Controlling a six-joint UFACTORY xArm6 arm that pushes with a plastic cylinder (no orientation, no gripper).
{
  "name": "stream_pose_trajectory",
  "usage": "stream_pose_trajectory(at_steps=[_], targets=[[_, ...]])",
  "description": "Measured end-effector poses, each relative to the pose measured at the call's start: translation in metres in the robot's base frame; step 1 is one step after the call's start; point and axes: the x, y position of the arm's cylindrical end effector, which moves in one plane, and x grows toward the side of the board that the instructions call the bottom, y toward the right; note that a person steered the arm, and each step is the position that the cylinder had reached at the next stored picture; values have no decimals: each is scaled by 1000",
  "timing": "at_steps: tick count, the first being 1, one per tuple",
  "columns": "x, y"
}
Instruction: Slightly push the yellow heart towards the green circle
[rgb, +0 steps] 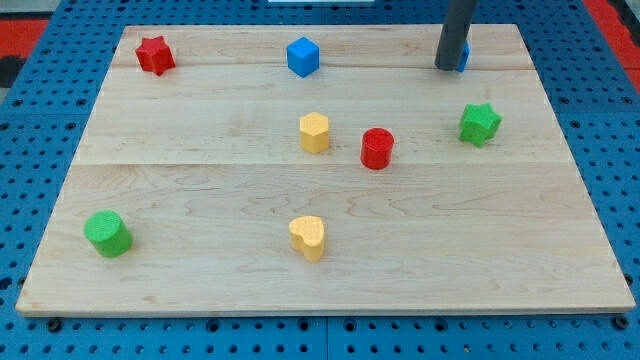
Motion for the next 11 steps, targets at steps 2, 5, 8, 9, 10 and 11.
stream_pose_trajectory(at_steps=[2,5,8,9,10,11], targets=[[29,44],[28,44],[57,-77],[83,-52],[117,-34],[178,-37]])
